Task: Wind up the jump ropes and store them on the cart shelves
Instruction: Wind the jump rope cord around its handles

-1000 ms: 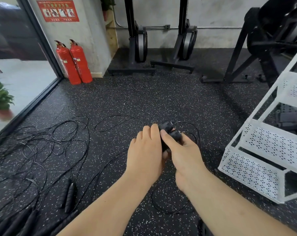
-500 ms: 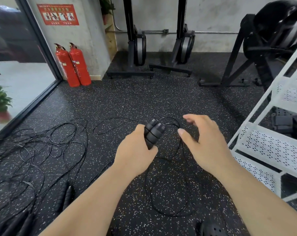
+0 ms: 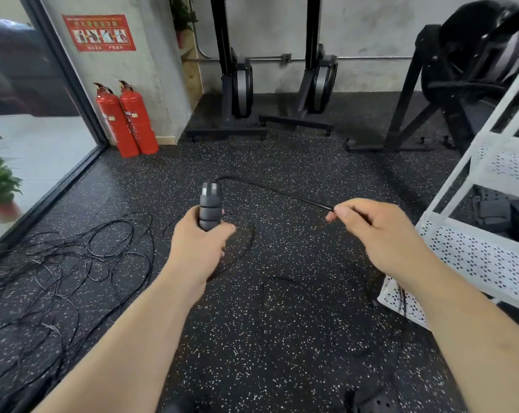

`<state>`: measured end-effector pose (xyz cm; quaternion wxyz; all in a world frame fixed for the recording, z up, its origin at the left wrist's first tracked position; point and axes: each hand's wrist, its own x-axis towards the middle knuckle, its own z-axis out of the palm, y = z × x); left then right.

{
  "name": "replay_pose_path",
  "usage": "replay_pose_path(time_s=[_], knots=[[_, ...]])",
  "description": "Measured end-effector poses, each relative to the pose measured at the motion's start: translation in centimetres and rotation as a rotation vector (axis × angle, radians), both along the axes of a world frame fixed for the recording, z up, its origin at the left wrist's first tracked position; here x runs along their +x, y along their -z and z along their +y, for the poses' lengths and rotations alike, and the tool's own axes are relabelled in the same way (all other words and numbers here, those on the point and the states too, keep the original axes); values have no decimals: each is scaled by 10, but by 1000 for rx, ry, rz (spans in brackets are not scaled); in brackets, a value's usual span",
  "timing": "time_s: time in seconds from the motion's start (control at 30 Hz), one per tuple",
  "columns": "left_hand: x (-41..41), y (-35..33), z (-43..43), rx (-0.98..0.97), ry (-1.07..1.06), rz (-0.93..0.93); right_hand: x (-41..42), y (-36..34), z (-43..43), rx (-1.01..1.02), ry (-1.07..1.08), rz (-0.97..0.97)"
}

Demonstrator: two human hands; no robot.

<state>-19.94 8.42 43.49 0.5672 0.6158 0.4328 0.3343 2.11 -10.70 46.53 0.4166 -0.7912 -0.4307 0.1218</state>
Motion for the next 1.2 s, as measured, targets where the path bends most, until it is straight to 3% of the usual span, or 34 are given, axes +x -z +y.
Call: replay_pose_path(time_s=[0.17,0.27,0.37,0.57,0.7,0.83,0.97,1.2], knots=[[3,-5,-21,-13,287,-24,-7,16,10,-22,182,-85],[7,-6,-39,-43,499,-41,-33,27,24,-84,97,-119],[13,-4,-50,-106,582,-108,-53,38,33,-139,3,-142],[16,1,-48,-199,539,-127,-54,43,38,-235,-91,-121],[11,-2,-26,-284,302,-281,-32,29,28,-291,-183,-39],[6,-2,-8,-274,140,-381,-10,13,15,-210,-135,-82],[11,-3,-25,-312,232,-386,-20,16,19,-94,-28,-84],[21,7,-55,-364,531,-324,-51,39,35,-157,-66,-86]])
